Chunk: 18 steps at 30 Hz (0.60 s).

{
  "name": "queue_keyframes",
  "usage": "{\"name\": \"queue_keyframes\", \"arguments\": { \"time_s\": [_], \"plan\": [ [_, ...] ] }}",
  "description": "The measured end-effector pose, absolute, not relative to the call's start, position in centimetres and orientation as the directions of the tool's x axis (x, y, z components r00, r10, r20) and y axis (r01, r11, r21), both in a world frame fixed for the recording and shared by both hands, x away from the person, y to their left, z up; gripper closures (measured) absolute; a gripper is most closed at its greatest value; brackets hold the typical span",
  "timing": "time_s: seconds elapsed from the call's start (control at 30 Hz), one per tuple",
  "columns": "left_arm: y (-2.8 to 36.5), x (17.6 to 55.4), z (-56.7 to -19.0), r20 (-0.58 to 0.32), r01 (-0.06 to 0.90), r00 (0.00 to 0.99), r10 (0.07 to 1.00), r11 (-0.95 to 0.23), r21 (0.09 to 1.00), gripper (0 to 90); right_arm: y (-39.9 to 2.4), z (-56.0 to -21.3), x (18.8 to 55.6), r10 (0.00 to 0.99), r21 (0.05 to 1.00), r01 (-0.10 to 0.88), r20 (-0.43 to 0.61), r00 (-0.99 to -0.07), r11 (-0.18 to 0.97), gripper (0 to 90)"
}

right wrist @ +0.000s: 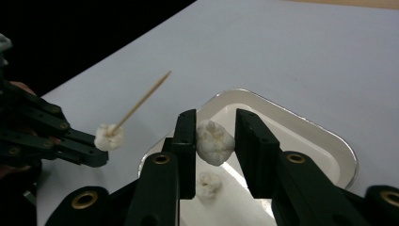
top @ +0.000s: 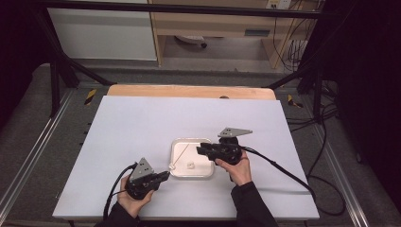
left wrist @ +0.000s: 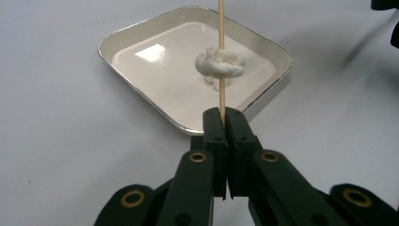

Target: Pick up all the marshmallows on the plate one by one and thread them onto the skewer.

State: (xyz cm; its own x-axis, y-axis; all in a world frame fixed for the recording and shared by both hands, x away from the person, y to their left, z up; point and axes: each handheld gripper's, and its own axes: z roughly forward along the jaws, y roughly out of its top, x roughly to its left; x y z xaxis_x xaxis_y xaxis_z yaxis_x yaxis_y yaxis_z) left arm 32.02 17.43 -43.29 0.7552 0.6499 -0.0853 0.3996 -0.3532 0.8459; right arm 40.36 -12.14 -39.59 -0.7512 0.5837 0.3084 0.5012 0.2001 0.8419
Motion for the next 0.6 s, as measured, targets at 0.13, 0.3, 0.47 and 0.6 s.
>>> {"name": "queue_keyframes", "arguments": {
  "time_s": [0.13,0.3,0.47,0.6],
  "plan": [
    [17.4,31.9,-43.2,-0.084,0.399,0.754,0.652,-0.353,0.846,88.3,-12.5,-38.9,40.1,0.561,0.849,0.501,0.334,-0.757,0.171,70.5],
    [17.4,31.9,-43.2,-0.084,0.396,0.755,0.651,-0.351,0.849,88.3,-12.9,-38.0,40.0,0.537,0.851,0.509,0.371,-0.757,0.128,70.6],
    [17.4,31.9,-43.2,-0.082,0.396,0.754,0.651,-0.351,0.849,88.3,-13.4,-37.3,40.1,0.519,0.855,0.51,0.395,-0.758,0.094,70.7],
    [17.4,31.8,-43.2,-0.083,0.395,0.757,0.649,-0.352,0.849,88.3,-13.6,-36.9,40.2,0.508,0.858,0.509,0.41,-0.757,0.066,70.6]
  ]
}}
